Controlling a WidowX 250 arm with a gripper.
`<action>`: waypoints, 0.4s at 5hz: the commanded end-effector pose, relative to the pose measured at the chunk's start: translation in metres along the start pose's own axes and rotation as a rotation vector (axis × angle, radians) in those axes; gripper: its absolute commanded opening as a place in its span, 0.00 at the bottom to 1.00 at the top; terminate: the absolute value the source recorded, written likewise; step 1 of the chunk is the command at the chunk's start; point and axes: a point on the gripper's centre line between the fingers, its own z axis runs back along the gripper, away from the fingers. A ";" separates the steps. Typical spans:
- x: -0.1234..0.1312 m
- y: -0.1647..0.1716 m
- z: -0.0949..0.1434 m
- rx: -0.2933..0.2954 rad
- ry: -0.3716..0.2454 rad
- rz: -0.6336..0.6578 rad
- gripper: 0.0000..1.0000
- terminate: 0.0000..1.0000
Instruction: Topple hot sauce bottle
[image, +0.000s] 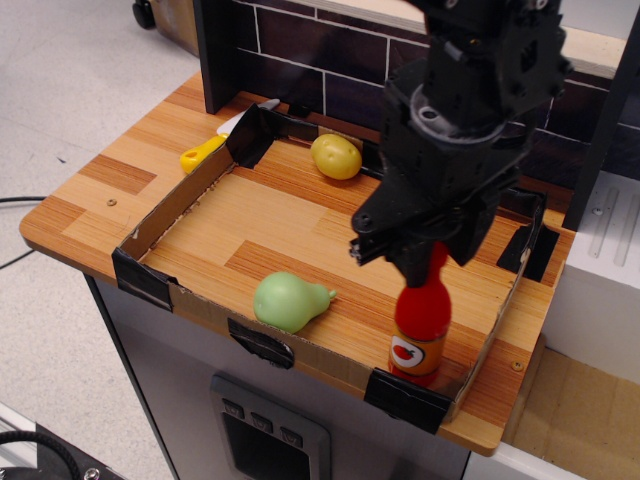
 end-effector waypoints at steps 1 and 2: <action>0.010 -0.010 0.008 0.006 0.054 0.041 0.00 0.00; 0.023 -0.010 0.008 0.002 0.162 0.083 0.00 0.00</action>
